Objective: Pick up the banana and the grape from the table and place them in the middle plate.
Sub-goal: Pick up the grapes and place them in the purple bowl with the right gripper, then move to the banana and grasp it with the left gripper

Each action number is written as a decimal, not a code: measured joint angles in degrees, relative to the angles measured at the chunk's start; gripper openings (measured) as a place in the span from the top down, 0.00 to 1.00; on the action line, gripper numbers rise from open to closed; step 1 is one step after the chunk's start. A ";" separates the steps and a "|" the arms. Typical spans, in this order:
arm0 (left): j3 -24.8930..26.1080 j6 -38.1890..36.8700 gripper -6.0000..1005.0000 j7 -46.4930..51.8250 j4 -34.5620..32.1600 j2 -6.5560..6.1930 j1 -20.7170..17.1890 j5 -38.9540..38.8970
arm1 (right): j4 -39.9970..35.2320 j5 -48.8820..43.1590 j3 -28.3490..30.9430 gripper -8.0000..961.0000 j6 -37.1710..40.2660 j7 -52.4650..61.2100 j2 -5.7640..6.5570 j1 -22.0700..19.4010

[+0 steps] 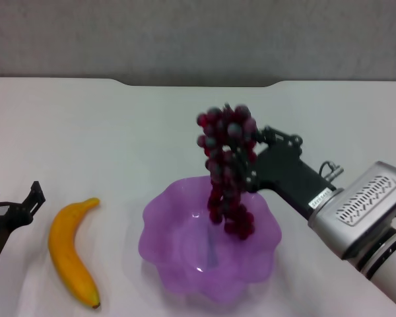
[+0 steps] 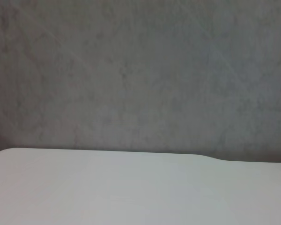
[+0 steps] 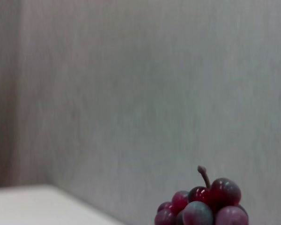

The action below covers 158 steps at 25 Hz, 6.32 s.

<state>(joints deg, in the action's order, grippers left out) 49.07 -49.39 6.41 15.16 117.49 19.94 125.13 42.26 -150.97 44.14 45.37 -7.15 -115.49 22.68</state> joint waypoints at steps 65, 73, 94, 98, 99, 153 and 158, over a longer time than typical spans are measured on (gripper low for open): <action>-0.63 -3.82 0.12 -0.28 4.10 0.03 -1.93 1.34 | -12.95 0.90 4.53 0.06 10.75 8.71 -0.03 -6.48; -1.78 -4.06 0.12 0.12 7.21 0.04 -2.68 2.16 | -17.57 9.79 4.68 0.07 11.29 9.26 -0.13 -8.30; 28.08 58.46 0.12 -32.40 62.74 -0.60 -21.22 3.50 | -19.85 12.41 4.08 0.07 2.14 9.33 0.10 -5.92; 32.95 66.93 0.12 -32.80 62.50 -0.54 -19.39 4.75 | -19.72 12.59 4.07 0.07 1.29 9.41 0.12 -5.92; 34.29 69.71 0.12 -32.64 62.49 -0.56 -18.47 5.84 | -19.78 12.60 4.08 0.07 1.26 9.42 0.12 -5.91; 31.23 91.88 0.12 10.33 51.55 -0.43 -4.18 39.49 | -19.71 12.21 4.15 0.07 0.99 9.22 0.26 -5.19; 31.25 91.29 0.18 10.08 51.42 -0.42 -4.14 39.49 | -19.60 12.21 4.19 0.07 1.07 9.20 0.26 -5.19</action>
<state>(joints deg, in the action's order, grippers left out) 80.32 41.90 16.49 66.58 117.06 15.79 164.62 22.66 -138.77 48.33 46.44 2.05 -115.23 17.49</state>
